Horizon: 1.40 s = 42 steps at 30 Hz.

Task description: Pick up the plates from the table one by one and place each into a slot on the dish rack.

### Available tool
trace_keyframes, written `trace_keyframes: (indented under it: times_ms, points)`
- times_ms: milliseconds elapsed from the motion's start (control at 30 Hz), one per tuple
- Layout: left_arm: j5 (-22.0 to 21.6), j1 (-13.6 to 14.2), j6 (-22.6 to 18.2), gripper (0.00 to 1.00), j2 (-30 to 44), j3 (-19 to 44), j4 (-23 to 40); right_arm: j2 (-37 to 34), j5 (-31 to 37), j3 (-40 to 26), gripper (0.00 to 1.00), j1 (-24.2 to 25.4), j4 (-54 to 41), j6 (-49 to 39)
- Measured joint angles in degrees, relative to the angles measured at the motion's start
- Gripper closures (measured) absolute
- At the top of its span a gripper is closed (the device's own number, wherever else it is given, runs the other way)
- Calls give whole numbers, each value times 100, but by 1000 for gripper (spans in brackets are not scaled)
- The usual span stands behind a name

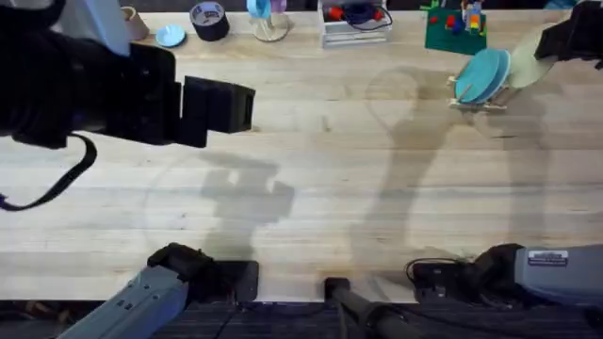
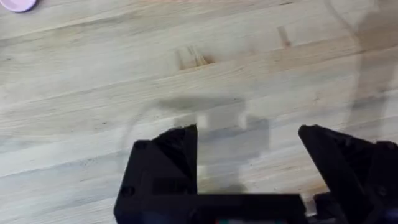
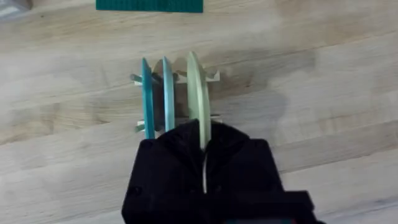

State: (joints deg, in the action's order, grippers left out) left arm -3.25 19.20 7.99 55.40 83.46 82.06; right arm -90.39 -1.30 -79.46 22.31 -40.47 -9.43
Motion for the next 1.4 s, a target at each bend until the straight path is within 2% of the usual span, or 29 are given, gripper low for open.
trace_keyframes:
  times_ms: [400,900,1067,1400]
  points:
    - [0,0,0,6,0,0,0,-444,-1,-5,973,-132,39,0]
    - [0,0,0,6,0,0,0,-450,0,-7,971,-166,79,2]
    - [0,0,0,6,0,0,0,-450,0,-7,896,-166,84,0]
    - [0,0,0,6,0,0,0,-450,0,-11,886,-166,102,0]
